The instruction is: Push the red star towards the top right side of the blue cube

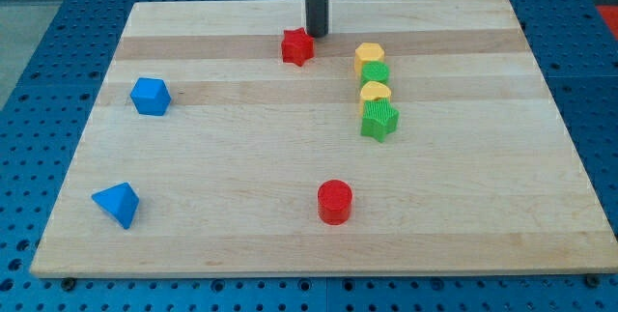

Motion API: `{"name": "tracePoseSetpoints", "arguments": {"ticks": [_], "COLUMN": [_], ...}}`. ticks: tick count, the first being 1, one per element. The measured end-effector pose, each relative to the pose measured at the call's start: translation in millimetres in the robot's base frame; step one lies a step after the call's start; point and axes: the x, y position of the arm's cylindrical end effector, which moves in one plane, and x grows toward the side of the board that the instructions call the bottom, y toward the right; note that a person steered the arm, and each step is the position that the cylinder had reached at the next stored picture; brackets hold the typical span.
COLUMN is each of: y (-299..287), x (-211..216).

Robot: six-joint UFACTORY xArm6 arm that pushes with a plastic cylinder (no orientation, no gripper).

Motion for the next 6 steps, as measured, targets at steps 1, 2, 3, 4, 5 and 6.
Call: {"name": "tracePoseSetpoints", "arguments": {"ticks": [1, 2, 3, 4, 5, 6], "y": [-6, -23, -43, -65, -71, -69], "x": [14, 28, 43, 64, 86, 123]}}
